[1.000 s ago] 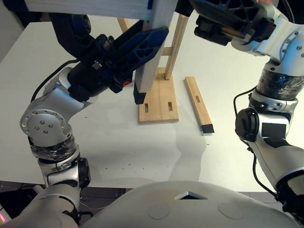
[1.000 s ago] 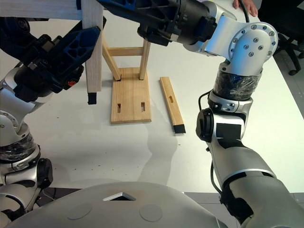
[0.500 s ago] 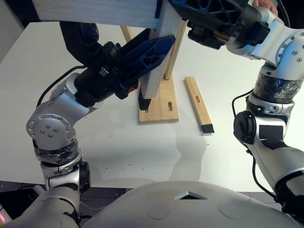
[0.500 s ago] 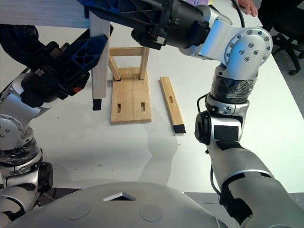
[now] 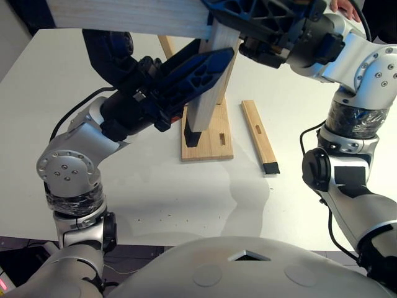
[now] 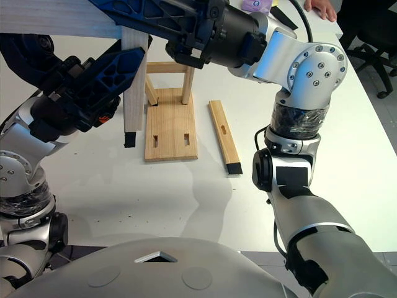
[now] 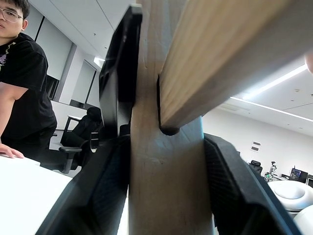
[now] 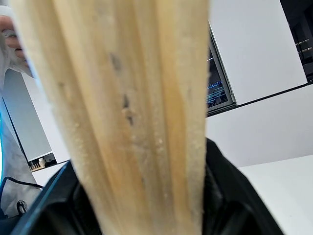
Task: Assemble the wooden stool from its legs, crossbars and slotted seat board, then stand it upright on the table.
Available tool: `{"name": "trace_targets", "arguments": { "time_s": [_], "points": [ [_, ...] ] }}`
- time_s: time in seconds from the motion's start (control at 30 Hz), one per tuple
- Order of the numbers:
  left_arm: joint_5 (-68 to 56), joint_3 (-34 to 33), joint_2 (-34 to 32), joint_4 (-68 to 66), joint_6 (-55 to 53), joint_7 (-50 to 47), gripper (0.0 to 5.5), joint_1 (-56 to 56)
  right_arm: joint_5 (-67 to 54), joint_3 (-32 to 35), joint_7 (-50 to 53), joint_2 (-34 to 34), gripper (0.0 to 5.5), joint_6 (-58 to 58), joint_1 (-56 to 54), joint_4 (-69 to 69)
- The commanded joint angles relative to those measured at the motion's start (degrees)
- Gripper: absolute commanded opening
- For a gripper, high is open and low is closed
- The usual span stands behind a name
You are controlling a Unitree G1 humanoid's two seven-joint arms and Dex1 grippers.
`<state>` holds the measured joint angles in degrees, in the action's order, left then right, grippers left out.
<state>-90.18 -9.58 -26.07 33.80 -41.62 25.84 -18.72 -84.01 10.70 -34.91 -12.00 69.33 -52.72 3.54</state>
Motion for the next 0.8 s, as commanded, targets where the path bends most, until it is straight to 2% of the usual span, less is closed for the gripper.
{"name": "trace_targets", "arguments": {
  "time_s": [0.03,0.33,0.37,0.7,0.8],
  "points": [
    [0.1,-0.4,-1.3,-1.0,0.4,-1.1,2.15,-0.5,-3.3,0.4,0.8,-0.8,2.17,-0.1,0.2,-0.2],
    [2.5,0.8,-2.6,-2.8,-0.5,-4.4,2.15,-1.7,-5.3,1.0,4.8,-0.9,2.17,-1.4,0.6,-0.9],
    [2.8,0.9,-2.6,-2.8,-0.4,-4.0,2.44,-1.5,-5.5,1.1,5.4,-1.0,2.17,-1.6,0.7,-0.9],
    [4.5,-0.8,-4.4,-4.8,-0.1,-2.7,3.94,-2.0,-8.4,1.6,9.8,-1.0,2.06,-3.7,2.3,0.0],
    [5.4,-1.8,-5.4,-4.8,-0.2,-1.7,3.96,-0.1,-9.3,1.7,11.1,-1.1,2.06,-4.6,2.4,0.4]
  ]
}}
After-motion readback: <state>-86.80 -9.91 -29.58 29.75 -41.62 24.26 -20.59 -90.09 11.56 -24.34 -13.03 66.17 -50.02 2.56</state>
